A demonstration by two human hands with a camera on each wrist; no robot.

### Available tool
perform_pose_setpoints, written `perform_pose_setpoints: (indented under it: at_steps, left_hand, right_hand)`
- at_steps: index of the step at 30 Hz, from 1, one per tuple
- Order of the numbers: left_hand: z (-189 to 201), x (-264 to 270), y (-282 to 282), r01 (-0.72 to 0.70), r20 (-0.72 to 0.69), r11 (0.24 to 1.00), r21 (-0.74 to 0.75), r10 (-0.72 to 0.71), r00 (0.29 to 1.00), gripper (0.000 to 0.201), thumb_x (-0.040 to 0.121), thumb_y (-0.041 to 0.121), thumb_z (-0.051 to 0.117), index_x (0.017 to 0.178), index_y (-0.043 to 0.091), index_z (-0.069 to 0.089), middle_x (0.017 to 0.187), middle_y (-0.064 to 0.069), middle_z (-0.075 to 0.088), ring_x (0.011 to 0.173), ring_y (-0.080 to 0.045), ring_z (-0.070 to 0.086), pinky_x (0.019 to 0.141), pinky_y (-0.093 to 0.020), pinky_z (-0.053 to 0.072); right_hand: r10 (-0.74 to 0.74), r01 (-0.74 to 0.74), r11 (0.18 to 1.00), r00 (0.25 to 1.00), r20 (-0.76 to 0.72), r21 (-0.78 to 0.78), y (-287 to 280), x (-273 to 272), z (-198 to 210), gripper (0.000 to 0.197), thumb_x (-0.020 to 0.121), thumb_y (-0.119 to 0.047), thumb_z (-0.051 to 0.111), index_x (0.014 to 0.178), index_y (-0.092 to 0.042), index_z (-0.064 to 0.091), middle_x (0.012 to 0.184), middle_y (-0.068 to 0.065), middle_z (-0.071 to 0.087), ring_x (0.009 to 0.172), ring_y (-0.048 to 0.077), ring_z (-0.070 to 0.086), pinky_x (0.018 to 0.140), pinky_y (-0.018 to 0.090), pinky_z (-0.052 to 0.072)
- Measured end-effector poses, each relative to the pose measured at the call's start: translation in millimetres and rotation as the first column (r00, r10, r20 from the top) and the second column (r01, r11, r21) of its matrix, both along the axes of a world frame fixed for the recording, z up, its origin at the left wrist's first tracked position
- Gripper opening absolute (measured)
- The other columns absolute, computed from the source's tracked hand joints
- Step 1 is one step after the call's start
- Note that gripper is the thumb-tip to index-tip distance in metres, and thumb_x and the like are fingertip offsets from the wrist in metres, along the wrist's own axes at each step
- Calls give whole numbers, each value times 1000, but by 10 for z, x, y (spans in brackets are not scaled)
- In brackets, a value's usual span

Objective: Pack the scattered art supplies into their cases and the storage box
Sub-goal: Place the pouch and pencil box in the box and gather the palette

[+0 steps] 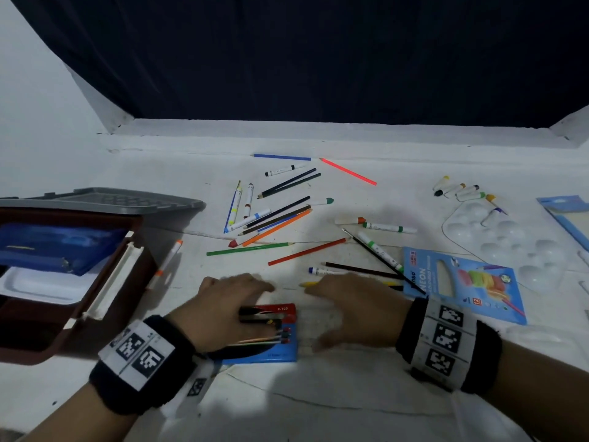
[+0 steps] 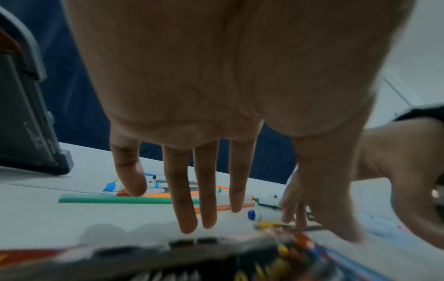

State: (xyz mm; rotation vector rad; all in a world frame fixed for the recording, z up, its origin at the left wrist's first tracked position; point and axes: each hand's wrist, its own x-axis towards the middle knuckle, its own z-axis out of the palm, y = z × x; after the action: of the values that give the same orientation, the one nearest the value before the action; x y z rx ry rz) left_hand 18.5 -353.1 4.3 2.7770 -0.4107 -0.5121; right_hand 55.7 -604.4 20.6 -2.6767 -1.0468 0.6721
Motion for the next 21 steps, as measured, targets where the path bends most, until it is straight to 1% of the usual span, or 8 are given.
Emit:
perform_pose_setpoints:
  at_steps: [2, 4, 6, 8, 12, 16, 19, 21]
  left_hand:
    - [18, 152, 88, -102, 103, 986, -134, 117, 988, 72, 68, 87, 38, 126, 47, 51, 120, 19, 56, 111, -6, 54, 99, -41, 41]
    - [-17, 395, 201, -199, 254, 964, -176, 240, 937, 51, 76, 68, 47, 118, 42, 59, 107, 11, 58, 101, -15, 60, 90, -40, 48]
    - [-24, 688, 305, -296, 317, 946, -130, 322, 892, 40, 81, 47, 53, 116, 31, 61, 104, 0, 58, 98, -26, 61, 86, -44, 51]
    - [-34, 966, 384, -379, 252, 925, 0, 367, 896, 38, 84, 41, 57, 117, 21, 61, 108, -8, 58, 101, -32, 60, 88, -45, 50]
    - [-115, 1262, 367, -393, 168, 896, 208, 363, 917, 34, 86, 38, 61, 114, 20, 55, 112, -5, 54, 106, -29, 59, 92, -42, 49]
    - [-172, 1377, 294, -386, 177, 885, 262, 349, 920, 31, 92, 40, 58, 117, 22, 53, 115, -3, 52, 103, -24, 60, 90, -38, 50]
    - [-74, 1423, 273, -384, 182, 891, 241, 348, 920, 35, 89, 37, 63, 117, 21, 51, 116, -5, 52, 103, -25, 59, 91, -39, 51]
    - [-40, 1411, 277, -381, 174, 896, 228, 348, 921, 36, 85, 41, 67, 112, 23, 50, 111, -2, 52, 99, -22, 58, 89, -37, 52]
  right_hand:
    - [-80, 72, 993, 993, 85, 96, -43, 183, 93, 64, 85, -64, 57, 136, -26, 51, 128, -5, 58, 112, 13, 54, 94, 33, 46]
    - [-167, 141, 978, 971, 169, 154, -91, 451, 120, 44, 91, -54, 55, 123, -25, 60, 112, -5, 64, 100, 14, 59, 83, 33, 49]
    - [-219, 196, 974, 945, 241, 116, -142, 783, 73, 35, 94, -43, 53, 122, -23, 60, 112, -1, 63, 103, 20, 58, 85, 35, 48]
    - [-229, 235, 972, 925, 305, 20, -188, 1101, 1, 32, 95, -33, 49, 124, -21, 58, 120, 1, 59, 111, 24, 53, 91, 39, 46]
    - [-165, 247, 948, 920, 355, -199, -239, 1486, -108, 33, 96, -25, 41, 126, -18, 52, 130, 2, 50, 121, 25, 45, 95, 41, 39]
    - [-96, 213, 922, 935, 342, -324, -226, 1590, -169, 28, 98, -24, 38, 121, -16, 53, 128, 4, 48, 116, 27, 48, 97, 42, 36]
    - [-62, 190, 930, 925, 374, -316, -203, 1594, -168, 28, 98, -27, 40, 119, -15, 55, 125, 5, 51, 114, 27, 51, 96, 39, 36]
    - [-59, 182, 943, 916, 397, -280, -198, 1590, -161, 27, 97, -25, 41, 118, -16, 55, 122, 4, 53, 113, 26, 53, 94, 36, 36]
